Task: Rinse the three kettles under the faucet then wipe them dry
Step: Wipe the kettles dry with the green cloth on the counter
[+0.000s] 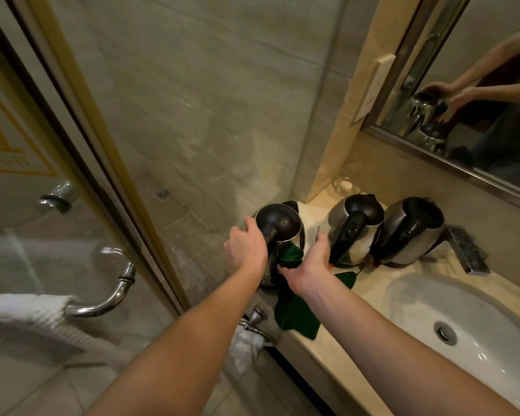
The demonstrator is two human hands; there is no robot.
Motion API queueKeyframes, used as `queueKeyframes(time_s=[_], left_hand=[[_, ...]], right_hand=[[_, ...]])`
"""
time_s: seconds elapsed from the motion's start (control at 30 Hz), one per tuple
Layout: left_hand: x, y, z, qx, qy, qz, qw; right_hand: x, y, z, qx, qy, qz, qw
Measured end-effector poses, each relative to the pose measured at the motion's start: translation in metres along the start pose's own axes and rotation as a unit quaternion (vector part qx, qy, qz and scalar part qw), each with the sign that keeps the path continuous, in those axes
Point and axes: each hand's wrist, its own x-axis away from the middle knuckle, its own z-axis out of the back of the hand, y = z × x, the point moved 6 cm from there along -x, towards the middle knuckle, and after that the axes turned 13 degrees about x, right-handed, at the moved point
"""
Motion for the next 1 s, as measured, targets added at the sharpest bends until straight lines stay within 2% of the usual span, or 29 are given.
queueKeyframes(time_s=[0.13, 0.33, 0.5, 0.6, 0.8, 1.0], left_hand=[[0.003, 0.010, -0.003, -0.041, 0.031, -0.026, 0.998], [0.003, 0.010, -0.003, -0.064, 0.081, -0.062, 0.993], [0.004, 0.012, -0.002, -0.068, 0.084, -0.069, 0.992], [0.007, 0.015, -0.002, -0.060, 0.084, -0.068, 0.992], [0.010, 0.016, -0.002, -0.061, 0.097, -0.065, 0.991], [0.011, 0.017, -0.002, -0.061, 0.099, -0.079, 0.990]], right_hand=[[-0.016, 0.014, 0.000, 0.024, -0.044, -0.018, 0.999], [-0.032, 0.028, 0.007, 0.040, -0.047, -0.060, 0.996], [-0.030, 0.007, 0.001, 0.041, -0.084, -0.066, 0.993], [-0.025, -0.017, 0.003, 0.051, -0.065, -0.055, 0.995], [-0.023, -0.034, 0.001, 0.150, -0.085, -0.015, 0.985], [-0.044, -0.012, 0.011, 0.201, -0.115, -0.037, 0.972]])
